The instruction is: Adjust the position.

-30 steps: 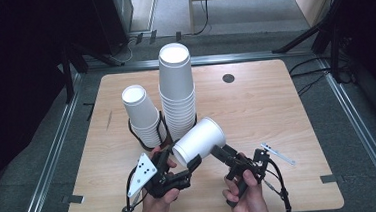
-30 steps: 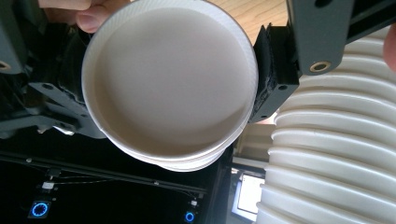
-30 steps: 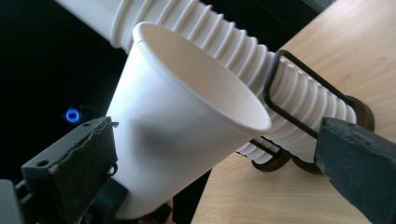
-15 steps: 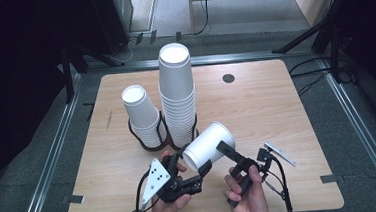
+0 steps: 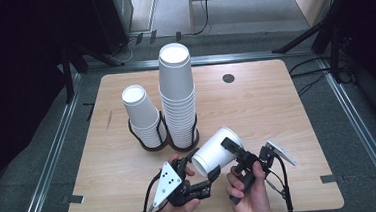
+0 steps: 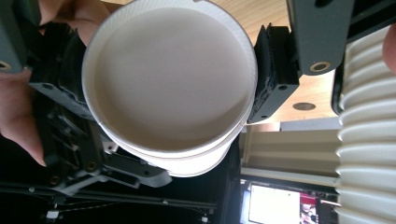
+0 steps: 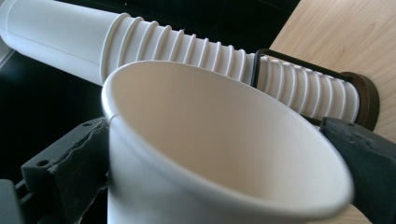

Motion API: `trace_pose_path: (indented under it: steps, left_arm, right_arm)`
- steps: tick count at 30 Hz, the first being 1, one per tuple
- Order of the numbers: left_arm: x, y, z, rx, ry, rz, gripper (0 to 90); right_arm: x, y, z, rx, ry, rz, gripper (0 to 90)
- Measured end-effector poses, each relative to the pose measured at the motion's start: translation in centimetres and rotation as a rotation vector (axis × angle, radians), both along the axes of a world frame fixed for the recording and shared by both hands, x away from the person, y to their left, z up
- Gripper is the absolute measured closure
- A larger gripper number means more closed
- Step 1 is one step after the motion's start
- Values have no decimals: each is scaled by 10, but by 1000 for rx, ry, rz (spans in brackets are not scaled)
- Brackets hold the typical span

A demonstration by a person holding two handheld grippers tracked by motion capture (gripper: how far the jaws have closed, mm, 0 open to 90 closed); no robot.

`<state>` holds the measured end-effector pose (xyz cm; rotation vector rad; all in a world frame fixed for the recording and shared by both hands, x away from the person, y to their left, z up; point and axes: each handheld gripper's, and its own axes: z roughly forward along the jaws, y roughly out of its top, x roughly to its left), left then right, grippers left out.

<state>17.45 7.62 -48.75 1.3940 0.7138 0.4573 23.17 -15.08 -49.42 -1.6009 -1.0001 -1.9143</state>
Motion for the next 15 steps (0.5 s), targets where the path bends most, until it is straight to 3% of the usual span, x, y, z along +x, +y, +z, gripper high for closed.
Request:
trace_pose_path:
  steps: [8,15]
  left_arm:
    - [1,-1,-2,4,16,-17,235]
    - [4,0,-3,20,61,-60,224]
  right_arm:
    - [-1,-4,-3,-3,-31,-33,52]
    - [-2,-6,-4,-35,-73,-71,97]
